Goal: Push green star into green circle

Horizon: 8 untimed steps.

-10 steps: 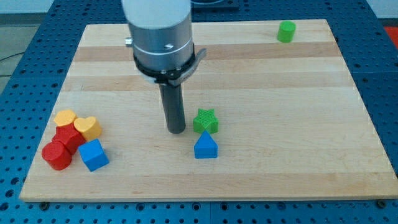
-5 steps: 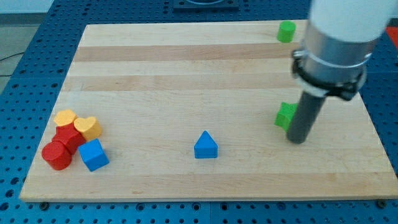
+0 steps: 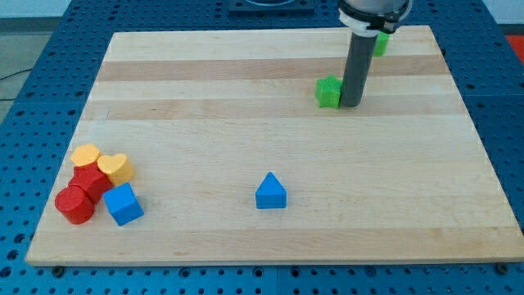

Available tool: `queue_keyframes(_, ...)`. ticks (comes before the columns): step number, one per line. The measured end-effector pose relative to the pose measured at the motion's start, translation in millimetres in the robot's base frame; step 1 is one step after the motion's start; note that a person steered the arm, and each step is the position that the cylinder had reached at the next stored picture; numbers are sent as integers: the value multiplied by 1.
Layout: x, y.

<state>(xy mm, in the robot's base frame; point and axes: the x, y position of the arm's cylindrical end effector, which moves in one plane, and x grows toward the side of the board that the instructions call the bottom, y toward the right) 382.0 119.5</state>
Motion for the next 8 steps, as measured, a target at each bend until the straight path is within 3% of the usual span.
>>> queue_keyframes(1,21,-31)
queue_keyframes(3,-36,-40)
queue_keyframes(5,-56,-86)
queue_keyframes(8,-79,17)
